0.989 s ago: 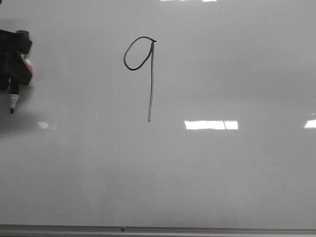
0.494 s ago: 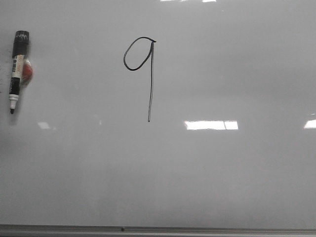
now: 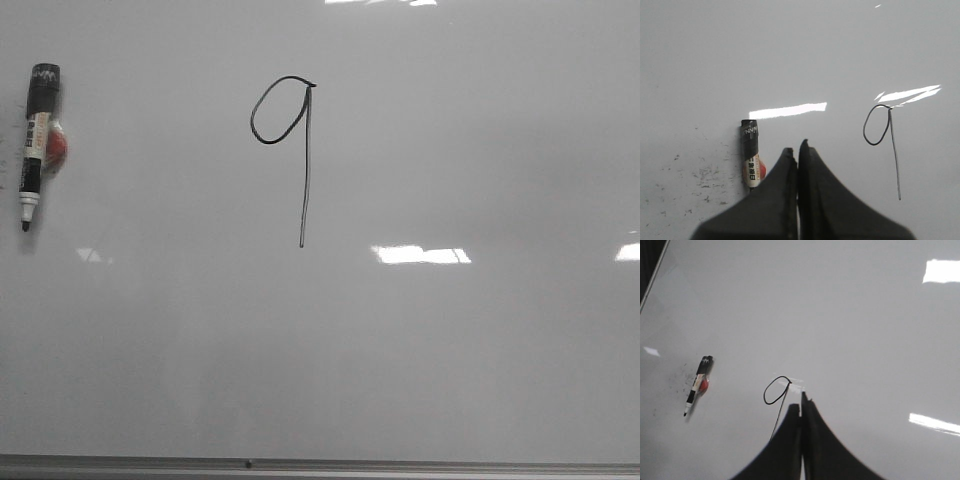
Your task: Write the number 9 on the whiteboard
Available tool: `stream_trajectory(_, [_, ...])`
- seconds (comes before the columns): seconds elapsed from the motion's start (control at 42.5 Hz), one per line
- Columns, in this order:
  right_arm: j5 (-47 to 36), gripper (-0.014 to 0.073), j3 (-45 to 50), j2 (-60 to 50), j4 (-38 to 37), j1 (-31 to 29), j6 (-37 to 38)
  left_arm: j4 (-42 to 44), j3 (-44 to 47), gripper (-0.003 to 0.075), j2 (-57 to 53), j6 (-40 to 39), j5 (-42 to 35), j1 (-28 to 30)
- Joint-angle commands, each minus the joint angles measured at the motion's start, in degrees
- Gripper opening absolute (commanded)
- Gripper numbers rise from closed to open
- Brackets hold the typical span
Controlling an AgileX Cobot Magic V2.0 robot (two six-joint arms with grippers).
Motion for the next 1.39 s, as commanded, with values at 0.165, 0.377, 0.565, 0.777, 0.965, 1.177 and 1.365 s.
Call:
stream_trajectory(0.165, [-10.29,-0.0069,3.95,-9.38,1.46,-0.39,-0.01,-0.46,3.33,-0.0019,-5.05,0.04,-8.67,-1.33])
stream_trajectory(0.377, [-11.2,-0.0069,3.95,-9.7,1.46,-0.39,-0.01,-0.46,3.38,-0.0019,-5.05,0.04,-9.97,-1.33])
stream_trajectory(0.565, [-11.2,-0.0069,3.95,-9.7,1.46,-0.39,-0.01,-0.46,3.38,-0.0019,-5.05,0.04,-9.97,-1.33])
stream_trajectory(0.777, [-11.2,-0.0069,3.95,-9.7,1.46,-0.39,-0.01,-0.46,3.38,-0.0019,-5.05,0.04,-9.97,-1.33])
stream_trajectory(0.965, [-11.2,-0.0069,3.95,-9.7,1.46,-0.39,-0.01,-0.46,3.38,-0.0019,-5.05,0.04,-9.97,-1.33])
stream_trajectory(1.177, [-11.2,-0.0069,3.95,-9.7,1.46,-0.39,-0.01,-0.46,3.38,-0.0019,-5.05,0.04,-9.97,-1.33])
stream_trajectory(1.365, [-11.2,-0.0069,3.95,-9.7,1.46,-0.39,-0.01,-0.46,3.38,-0.0019,-5.05,0.04,-9.97,-1.33])
